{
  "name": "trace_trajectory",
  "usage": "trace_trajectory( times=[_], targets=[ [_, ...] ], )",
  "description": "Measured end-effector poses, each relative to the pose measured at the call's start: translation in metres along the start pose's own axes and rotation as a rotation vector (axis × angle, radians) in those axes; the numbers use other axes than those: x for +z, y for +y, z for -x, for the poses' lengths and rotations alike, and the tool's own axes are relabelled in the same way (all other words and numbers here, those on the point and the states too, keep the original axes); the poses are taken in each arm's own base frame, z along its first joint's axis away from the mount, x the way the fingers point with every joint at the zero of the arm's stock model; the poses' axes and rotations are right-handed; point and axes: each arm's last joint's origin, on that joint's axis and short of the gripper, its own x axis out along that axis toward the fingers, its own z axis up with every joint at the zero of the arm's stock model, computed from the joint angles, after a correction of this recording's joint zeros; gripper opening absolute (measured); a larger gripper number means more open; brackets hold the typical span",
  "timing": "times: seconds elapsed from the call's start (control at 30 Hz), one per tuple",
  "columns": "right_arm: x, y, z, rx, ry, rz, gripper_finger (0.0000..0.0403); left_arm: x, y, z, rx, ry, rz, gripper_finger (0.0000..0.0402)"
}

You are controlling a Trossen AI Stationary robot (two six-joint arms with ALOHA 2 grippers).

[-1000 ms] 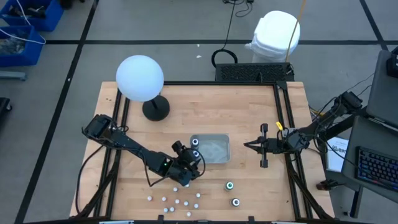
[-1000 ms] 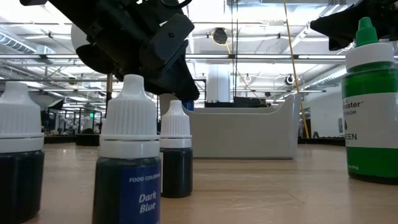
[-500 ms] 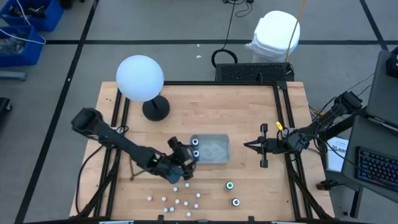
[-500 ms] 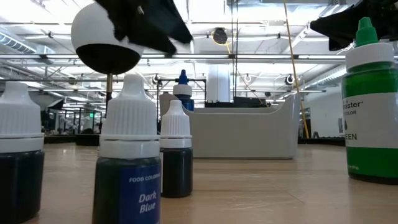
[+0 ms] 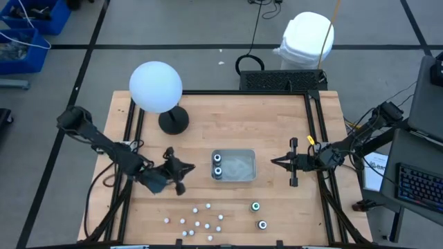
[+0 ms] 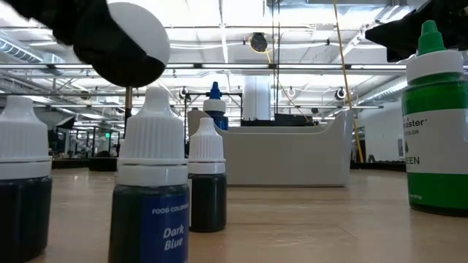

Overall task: Pick & Place food coloring
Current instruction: Put the large purple food coloring bottle into the gray bin

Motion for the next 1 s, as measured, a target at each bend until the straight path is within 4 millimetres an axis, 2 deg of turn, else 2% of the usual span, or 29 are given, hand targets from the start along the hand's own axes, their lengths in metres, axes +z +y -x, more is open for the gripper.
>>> trace_trajectory(
  times=[0.13,0.27,0.37,0.5,0.63,0.73,0.87,1.0],
  targets=[
    [0.000,0.000,0.000,0.000,0.000,0.000,0.0000,-0.023,0.007,0.000,-0.211,-0.077,-0.114,0.0008],
    [0.000,0.000,0.000,0.000,0.000,0.000,0.0000,-0.025,0.011,0.001,-0.389,-0.160,-0.209,0.0005],
    [0.000,0.000,0.000,0.000,0.000,0.000,0.0000,-0.015,0.013,0.001,-0.476,-0.204,-0.256,0.0004],
    [0.000,0.000,0.000,0.000,0.000,0.002,0.0000,0.014,0.025,0.002,-0.463,-0.204,-0.272,0.0003],
    [0.000,0.000,0.000,-0.001,0.000,0.006,0.0000,0.036,0.039,0.021,-0.523,-0.302,-0.390,0.0002],
    [0.000,0.000,0.000,-0.002,0.000,0.008,0.0000,0.043,0.056,0.036,-0.550,-0.443,-0.406,0.0002],
    [0.000,0.000,0.000,-0.002,0.001,0.005,0.0000,0.030,0.078,0.041,-0.596,-0.500,-0.368,0.0001],
    [-0.001,0.000,-0.001,-0.001,0.005,0.008,0.0000,0.006,0.094,0.036,-0.587,-0.488,-0.281,0.0001]
  ],
)
